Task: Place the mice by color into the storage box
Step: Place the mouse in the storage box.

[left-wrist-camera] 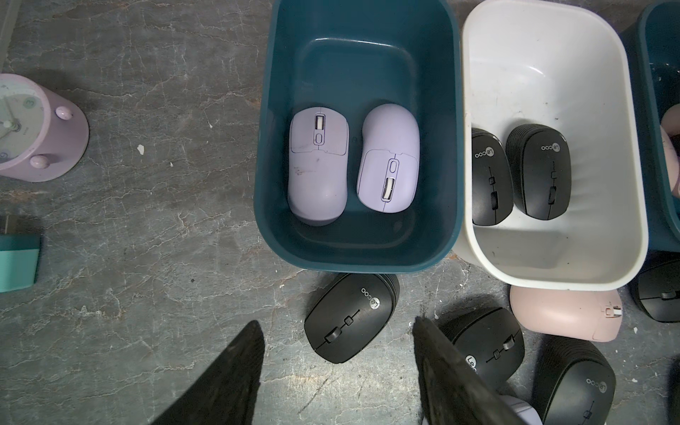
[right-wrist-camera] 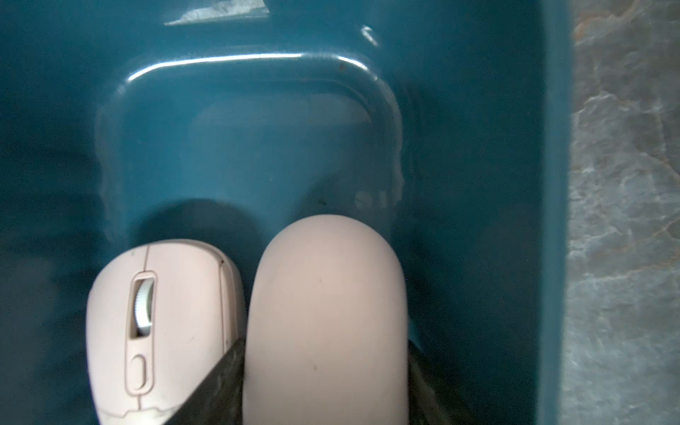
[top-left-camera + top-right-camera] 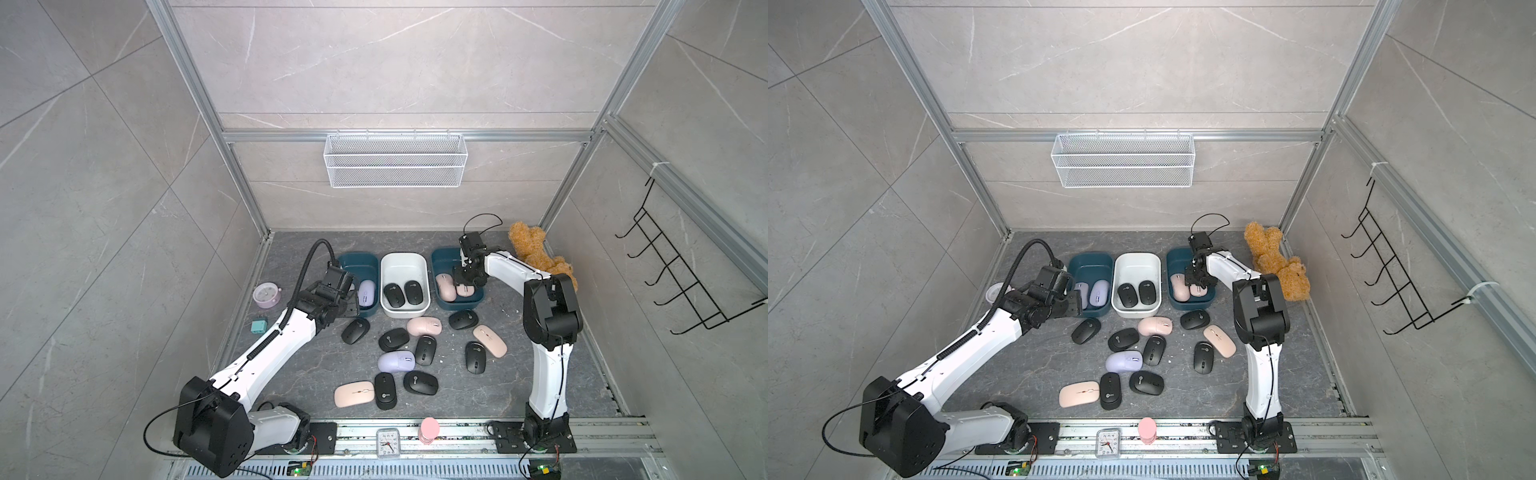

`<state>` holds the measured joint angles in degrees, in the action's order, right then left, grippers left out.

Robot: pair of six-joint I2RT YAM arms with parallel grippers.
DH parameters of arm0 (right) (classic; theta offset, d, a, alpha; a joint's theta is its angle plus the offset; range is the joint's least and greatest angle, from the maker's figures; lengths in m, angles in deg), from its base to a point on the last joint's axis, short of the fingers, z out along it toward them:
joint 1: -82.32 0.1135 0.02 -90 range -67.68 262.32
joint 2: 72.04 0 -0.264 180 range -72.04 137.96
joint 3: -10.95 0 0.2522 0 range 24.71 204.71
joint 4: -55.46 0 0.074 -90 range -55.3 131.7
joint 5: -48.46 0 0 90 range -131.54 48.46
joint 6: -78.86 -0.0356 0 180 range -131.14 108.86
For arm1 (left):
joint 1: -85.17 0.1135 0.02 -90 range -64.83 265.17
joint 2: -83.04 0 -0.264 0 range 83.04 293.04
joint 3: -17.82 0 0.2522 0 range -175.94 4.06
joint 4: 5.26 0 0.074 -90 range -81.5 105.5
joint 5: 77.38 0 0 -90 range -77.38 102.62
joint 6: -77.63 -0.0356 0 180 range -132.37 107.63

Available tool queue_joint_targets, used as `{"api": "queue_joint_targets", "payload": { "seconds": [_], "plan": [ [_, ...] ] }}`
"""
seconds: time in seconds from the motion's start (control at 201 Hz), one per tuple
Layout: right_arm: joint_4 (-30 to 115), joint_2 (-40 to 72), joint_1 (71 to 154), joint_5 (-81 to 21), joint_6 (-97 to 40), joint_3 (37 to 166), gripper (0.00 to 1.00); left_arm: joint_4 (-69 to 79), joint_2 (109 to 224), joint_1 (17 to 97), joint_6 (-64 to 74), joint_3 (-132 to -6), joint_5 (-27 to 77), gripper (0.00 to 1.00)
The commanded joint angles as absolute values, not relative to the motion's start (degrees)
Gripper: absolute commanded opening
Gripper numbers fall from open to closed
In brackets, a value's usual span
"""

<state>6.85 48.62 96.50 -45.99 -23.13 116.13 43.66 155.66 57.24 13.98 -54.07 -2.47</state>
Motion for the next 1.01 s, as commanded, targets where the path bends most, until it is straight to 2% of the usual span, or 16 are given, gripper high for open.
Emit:
{"api": "queue_joint_targets", "payload": {
  "seconds": [0.0, 0.418, 0.787, 1.001],
  "plan": [
    [5.50, 48.62, 96.47, -45.26, -23.85, 117.97, 0.65, 44.01, 155.21, 57.49, 12.85, -55.89, -3.42, 0.67],
    [4.17, 44.12, 96.50, -44.25, -24.07, 118.20, 0.67, 45.50, 152.49, 57.48, 13.56, -56.48, -3.11, 0.67],
    [8.25, 28.07, 97.31, -38.08, -28.65, 108.96, 0.66, 46.73, 146.76, 56.83, 14.18, -52.56, -0.58, 0.67],
    [8.10, 18.85, 102.25, -40.09, -31.23, 101.00, 0.65, 46.85, 145.85, 55.90, 14.84, -49.75, -0.95, 0.67]
  ]
}}
